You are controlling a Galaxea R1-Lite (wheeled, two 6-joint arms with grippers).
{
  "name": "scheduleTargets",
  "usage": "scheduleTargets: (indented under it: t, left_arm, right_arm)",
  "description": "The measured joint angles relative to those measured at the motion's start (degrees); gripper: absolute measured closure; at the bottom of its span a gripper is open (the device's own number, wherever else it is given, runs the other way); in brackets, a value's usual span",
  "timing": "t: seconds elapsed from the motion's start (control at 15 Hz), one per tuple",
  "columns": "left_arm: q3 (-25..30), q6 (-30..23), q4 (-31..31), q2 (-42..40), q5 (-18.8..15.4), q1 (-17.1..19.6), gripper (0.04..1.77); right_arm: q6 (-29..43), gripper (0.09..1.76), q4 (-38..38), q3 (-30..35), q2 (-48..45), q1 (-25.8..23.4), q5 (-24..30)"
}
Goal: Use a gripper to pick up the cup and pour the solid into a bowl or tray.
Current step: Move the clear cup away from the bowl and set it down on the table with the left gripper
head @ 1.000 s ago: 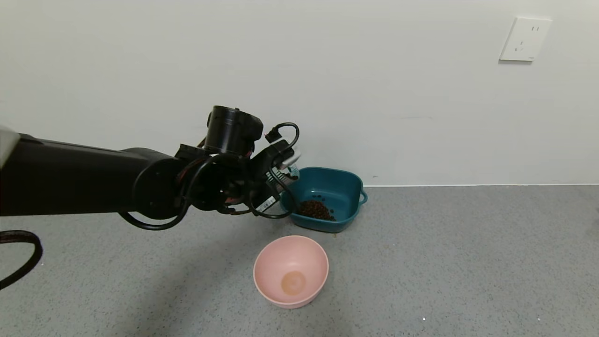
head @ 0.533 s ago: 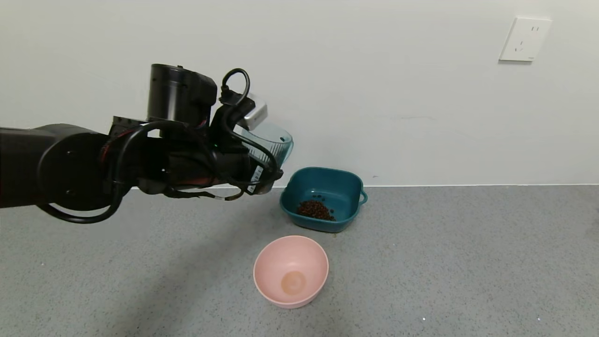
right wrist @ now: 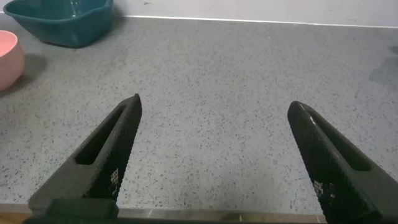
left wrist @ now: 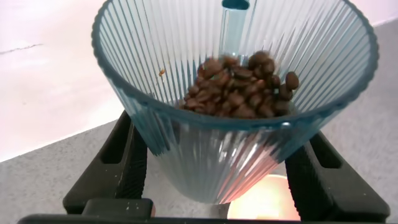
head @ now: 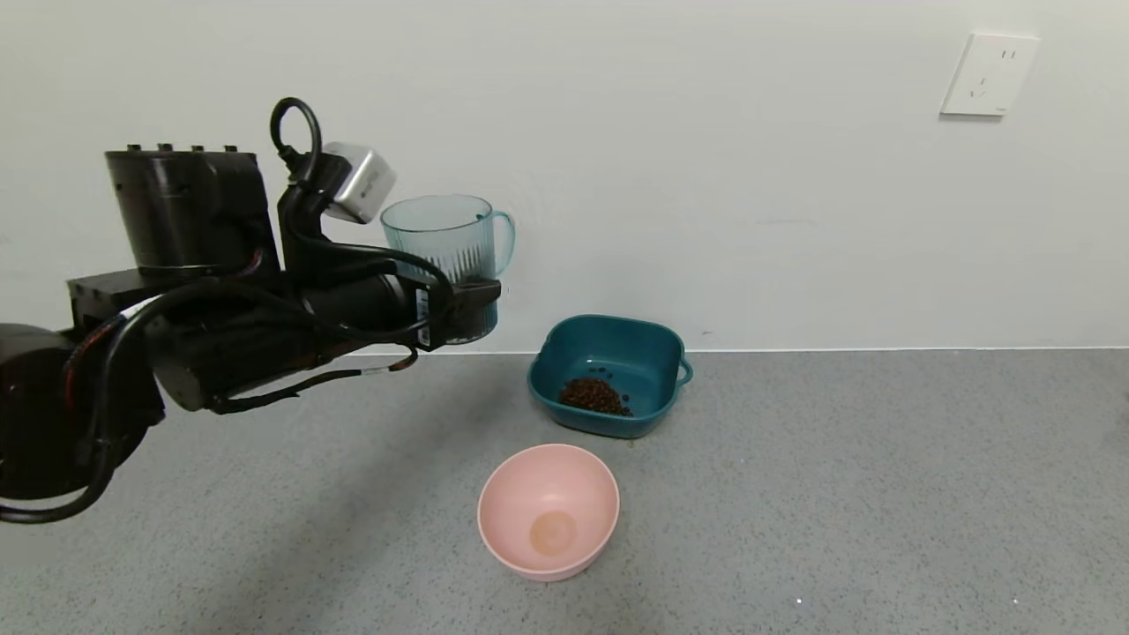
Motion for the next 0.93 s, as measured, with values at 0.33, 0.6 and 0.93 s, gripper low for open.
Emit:
scheduleTargets:
  t: [0.33, 0.6, 0.93]
  left_arm:
    - [9.84, -4.29, -7.61, -3.30, -6.73, 9.57, 0.54]
    - [13.43, -4.64, -11.17, -4.02, -7.28, 14.91, 0.54]
    - [15.34, -4.64, -12.02, -3.45, -6.70, 19.10, 0.54]
  right_arm:
    - [0.02, 0.14, 0.00, 0.00, -0.02, 0.00, 0.00]
    - [0.00, 0.14, 0.00, -0.02, 0.00, 0.00, 0.00]
    - [0.00, 0.14, 0.00, -0.02, 0.00, 0.00, 0.00]
